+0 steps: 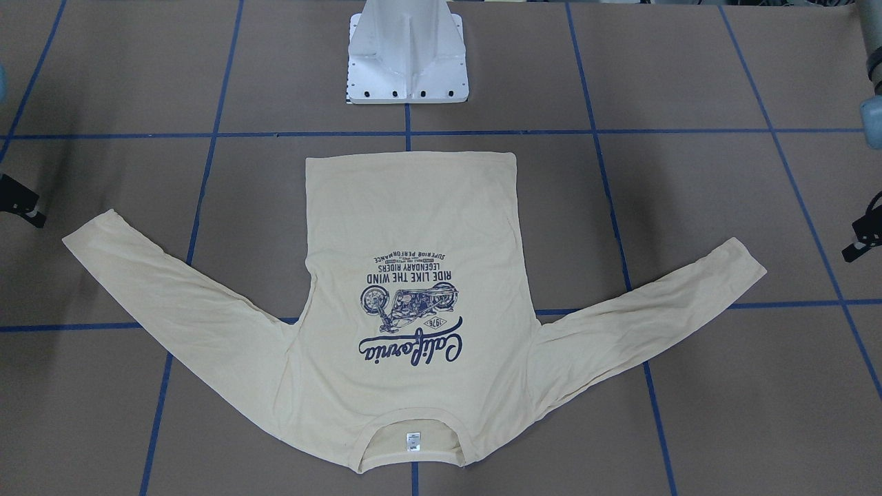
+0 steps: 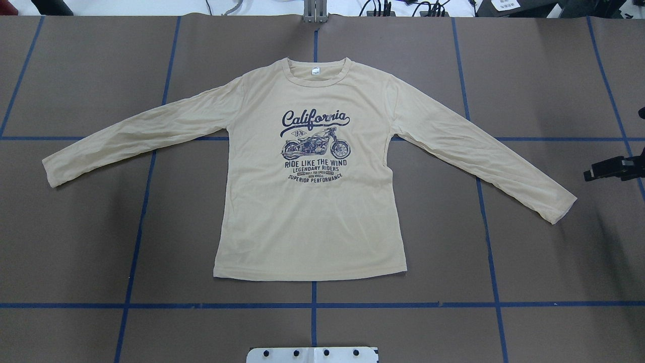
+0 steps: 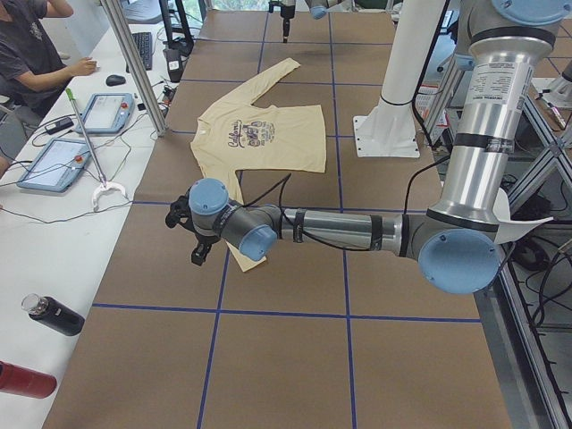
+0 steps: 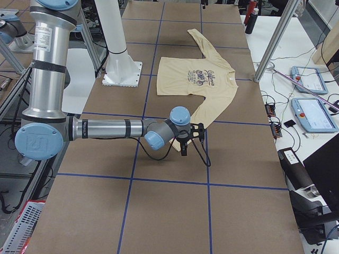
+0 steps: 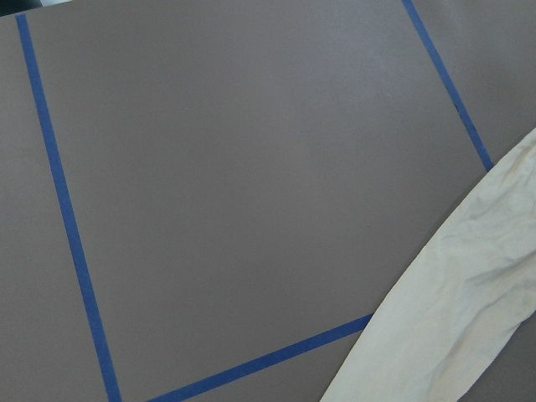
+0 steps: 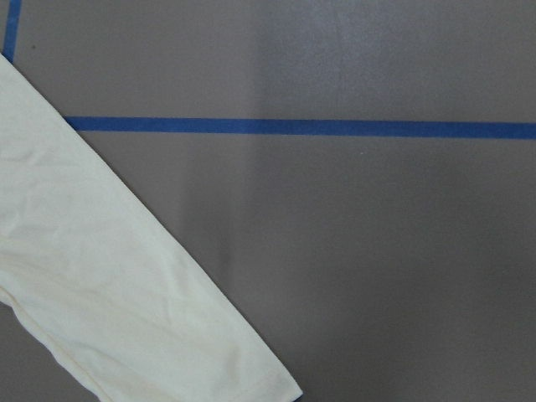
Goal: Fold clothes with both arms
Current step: 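Lower the right gripper onto the sleeve cuff nearest it and grasp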
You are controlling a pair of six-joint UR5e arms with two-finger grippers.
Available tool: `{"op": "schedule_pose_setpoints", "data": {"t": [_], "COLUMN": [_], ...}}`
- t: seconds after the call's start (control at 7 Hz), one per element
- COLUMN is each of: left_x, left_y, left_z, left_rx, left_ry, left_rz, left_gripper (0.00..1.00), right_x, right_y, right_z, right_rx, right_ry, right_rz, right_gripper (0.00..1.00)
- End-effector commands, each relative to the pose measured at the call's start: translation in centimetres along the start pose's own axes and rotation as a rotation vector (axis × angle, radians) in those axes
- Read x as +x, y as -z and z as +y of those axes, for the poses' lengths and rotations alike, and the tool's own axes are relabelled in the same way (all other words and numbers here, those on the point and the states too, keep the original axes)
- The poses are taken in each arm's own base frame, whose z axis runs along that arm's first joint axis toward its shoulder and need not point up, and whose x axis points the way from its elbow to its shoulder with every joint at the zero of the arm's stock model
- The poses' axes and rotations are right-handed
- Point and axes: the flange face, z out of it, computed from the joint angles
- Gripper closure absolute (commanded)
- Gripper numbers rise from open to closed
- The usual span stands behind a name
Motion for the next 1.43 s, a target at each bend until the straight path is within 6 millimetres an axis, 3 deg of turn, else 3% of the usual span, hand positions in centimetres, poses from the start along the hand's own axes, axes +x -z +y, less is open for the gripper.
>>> {"op": "schedule_pose_setpoints", "data": {"t": [0.0,0.14,1.0,1.14,1.29], "left_x": [-0.1,0.0,0.6,0.6,0.6], "left_y": [-0.1,0.0,0.4,0.4,0.4], "left_z": [0.1,0.1,-0.2,-0.2,-0.2], "left_rx": [0.001,0.004,0.014,0.014,0.014], "left_ry": [0.0,-0.003,0.011,0.011,0.011], "left_rz": [0.003,0.006,0.013,0.013,0.014], "left_gripper": [0.0,0.0,0.0,0.0,0.0], "right_x": [-4.3,-6.3,-4.7,-4.6,-4.6], "right_y": [-4.1,-5.9,-8.2,-8.2,-8.2], "right_z": [1.9,2.7,2.9,2.9,3.0], "right_rx": [-0.008,-0.017,-0.065,-0.065,-0.068], "right_ry": [0.004,0.001,-0.015,-0.016,-0.018], "right_rz": [0.061,0.075,0.109,0.108,0.109], "right_gripper": [0.0,0.0,0.01,0.12,0.45]}}
